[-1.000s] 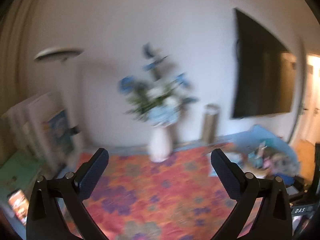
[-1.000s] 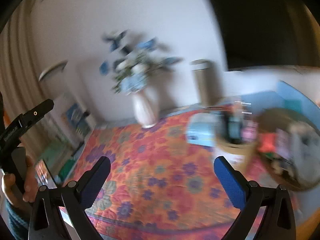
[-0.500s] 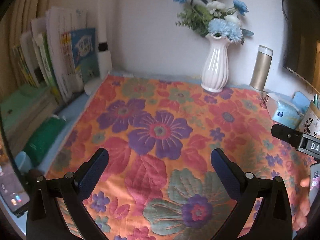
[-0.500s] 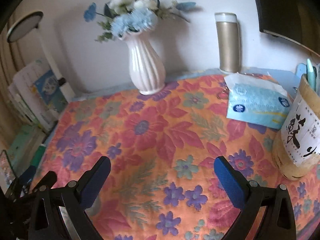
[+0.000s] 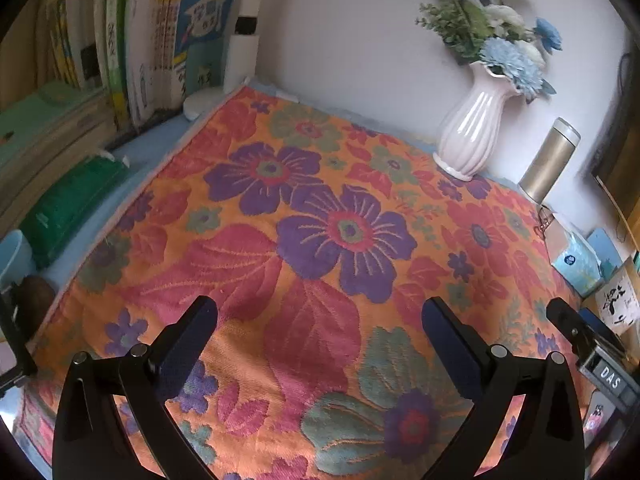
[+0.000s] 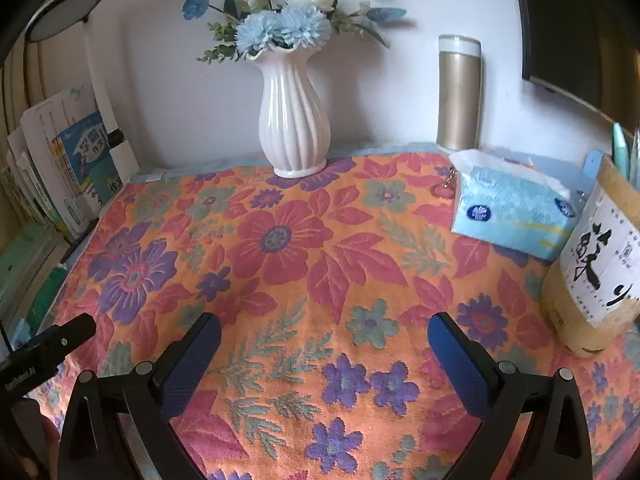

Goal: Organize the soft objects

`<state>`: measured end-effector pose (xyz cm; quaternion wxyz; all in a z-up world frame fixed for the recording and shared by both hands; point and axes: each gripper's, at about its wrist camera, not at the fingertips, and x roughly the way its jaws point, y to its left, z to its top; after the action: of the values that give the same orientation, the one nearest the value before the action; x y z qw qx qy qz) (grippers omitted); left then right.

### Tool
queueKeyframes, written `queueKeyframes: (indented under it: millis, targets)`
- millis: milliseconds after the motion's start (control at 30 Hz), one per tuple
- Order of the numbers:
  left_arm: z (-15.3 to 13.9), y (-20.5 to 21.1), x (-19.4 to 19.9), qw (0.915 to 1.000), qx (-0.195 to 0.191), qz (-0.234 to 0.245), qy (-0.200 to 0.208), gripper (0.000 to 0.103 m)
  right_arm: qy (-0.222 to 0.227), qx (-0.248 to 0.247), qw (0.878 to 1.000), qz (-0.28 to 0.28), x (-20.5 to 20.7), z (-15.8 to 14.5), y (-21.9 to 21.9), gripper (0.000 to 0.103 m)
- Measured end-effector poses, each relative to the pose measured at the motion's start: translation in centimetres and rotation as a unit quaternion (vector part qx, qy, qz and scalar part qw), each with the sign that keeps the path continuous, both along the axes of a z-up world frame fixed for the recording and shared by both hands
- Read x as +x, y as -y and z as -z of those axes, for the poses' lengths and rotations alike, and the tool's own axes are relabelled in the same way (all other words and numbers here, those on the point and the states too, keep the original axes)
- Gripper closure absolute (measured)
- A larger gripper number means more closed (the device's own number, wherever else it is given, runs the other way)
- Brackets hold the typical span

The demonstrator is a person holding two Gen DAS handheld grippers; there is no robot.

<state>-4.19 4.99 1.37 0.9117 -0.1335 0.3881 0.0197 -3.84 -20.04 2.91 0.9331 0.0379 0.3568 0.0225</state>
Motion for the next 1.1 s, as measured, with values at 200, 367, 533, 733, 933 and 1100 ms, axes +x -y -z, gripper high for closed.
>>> queueKeyframes:
  millis: [200, 367, 533, 733, 933, 1100]
  targets:
    - [0.5, -0.6, 0.4, 0.9995, -0.002, -0.024, -0.019, 0.001, 0.004, 0.002, 1.0, 0.0, -0.1, -0.1, 0.0, 0.0]
    - [0.5, 0.3, 0.5, 0.9991, 0.026, -0.023, -0.023, 0.001, 0.003, 0.004, 1.0, 0.0, -0.1, 0.0, 0.0, 0.0]
    - [1.5, 1.5, 1.7, 0.9963, 0.056, 0.001, -0.065, 0.001, -0.01, 0.0, 1.0, -0.003, 0.0, 0.1, -0.2, 0.0]
    - [1.7, 2.3, 2.1, 0.9939, 0.08, 0.013, -0.074, 0.001, -0.031, 0.003, 1.0, 0.003, 0.5, 0.6, 0.2, 0.0]
    - [1.5, 1.9, 1.9, 0.9958, 0.063, 0.013, -0.065, 0.001, -0.036, 0.005, 0.999, 0.013, 0.8, 0.8, 0.5, 0.0]
    - [0.1, 1.6, 0.3, 0.9983, 0.058, -0.001, -0.01, 0.001, -0.03, -0.006, 0.999, 0.019, 0.6, 0.6, 0.3, 0.0]
